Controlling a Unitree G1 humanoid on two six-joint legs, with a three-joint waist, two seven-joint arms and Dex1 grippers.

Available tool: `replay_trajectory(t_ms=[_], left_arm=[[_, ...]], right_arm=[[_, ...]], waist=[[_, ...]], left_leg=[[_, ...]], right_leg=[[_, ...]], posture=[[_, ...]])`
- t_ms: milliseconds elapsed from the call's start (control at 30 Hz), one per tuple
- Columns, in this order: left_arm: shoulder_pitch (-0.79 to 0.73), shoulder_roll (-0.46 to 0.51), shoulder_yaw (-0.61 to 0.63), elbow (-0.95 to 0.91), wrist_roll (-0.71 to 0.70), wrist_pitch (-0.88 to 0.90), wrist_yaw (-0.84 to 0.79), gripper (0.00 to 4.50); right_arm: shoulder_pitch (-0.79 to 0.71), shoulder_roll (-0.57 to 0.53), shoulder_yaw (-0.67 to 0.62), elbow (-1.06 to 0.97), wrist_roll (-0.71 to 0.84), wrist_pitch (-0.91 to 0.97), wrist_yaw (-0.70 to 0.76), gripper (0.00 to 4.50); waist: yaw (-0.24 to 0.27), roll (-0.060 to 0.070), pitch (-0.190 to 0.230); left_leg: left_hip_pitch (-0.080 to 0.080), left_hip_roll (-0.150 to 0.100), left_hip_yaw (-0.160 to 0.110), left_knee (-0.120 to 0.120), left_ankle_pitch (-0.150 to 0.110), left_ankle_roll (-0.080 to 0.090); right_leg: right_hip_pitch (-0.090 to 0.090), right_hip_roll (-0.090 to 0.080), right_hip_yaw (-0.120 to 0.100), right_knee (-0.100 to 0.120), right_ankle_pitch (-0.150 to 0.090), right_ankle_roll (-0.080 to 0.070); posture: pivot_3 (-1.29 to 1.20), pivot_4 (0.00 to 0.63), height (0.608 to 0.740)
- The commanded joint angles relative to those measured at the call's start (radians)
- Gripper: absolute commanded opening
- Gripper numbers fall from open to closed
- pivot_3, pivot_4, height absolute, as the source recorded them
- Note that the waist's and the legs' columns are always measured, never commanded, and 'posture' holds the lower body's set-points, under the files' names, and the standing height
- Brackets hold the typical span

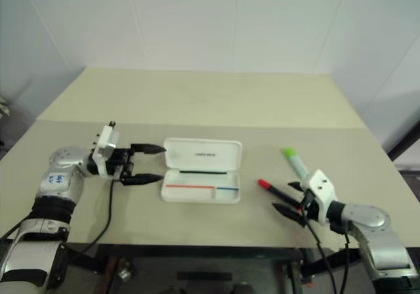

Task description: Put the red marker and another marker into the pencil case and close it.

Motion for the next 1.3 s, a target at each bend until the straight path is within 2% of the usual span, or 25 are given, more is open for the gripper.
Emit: replay_trajectory(t_ms=[33, 533, 933, 1133, 1300], left_arm=[[-0.004, 0.021, 0.044, -0.015, -0.079, 0.013, -0.111, 4.46], [0.077, 0.051, 0.073, -0.164, -0.22, 0.115, -0.112, 4.46], [0.095, 0.076, 0.063, -0.203, -0.276, 0.153, -0.113, 4.5], [0.101, 0.095, 0.028, -0.198, -0.294, 0.147, -0.113, 4.5], [0.1, 0.104, 0.001, -0.18, -0.293, 0.124, -0.113, 4.5]], right_arm=[[-0.034, 0.016, 0.006, 0.026, -0.022, 0.001, -0.031, 4.5], [-0.06, 0.016, 0.017, 0.098, -0.034, 0.064, -0.044, 4.5], [-0.074, 0.021, 0.006, 0.099, -0.033, 0.093, -0.066, 0.66], [-0.075, -0.018, -0.022, -0.017, -0.019, 0.103, -0.058, 0.61], [-0.059, -0.099, -0.035, -0.165, -0.004, 0.128, -0.018, 0.61]], waist=[[-0.001, 0.0, 0.0], [0.0, 0.0, 0.0], [0.0, 0.0, 0.0], [0.0, 0.001, 0.0], [-0.001, 0.002, 0.001]], left_leg=[[0.0, 0.0, 0.0, 0.0, 0.0, 0.0], [0.0, 0.0, 0.0, 0.0, 0.0, 0.0], [0.0, 0.0, 0.0, 0.001, 0.0, 0.0], [0.0, 0.0, 0.0, 0.0, 0.0, 0.0], [0.0, 0.0, 0.0, -0.004, 0.0, 0.0]], right_leg=[[0.0, 0.0, 0.0, 0.0, 0.0, 0.0], [0.001, -0.001, 0.0, 0.0, 0.0, 0.0], [0.001, -0.001, 0.0, 0.0, 0.0, 0.0], [0.001, -0.002, 0.0, -0.001, 0.0, 0.0], [-0.001, -0.002, 0.001, -0.002, 0.0, -0.001]], posture=[[0.0, 0.15, 0.74], [0.0, 0.15, 0.74], [0.0, 0.15, 0.74], [0.0, 0.15, 0.74], [0.0, 0.15, 0.74]])
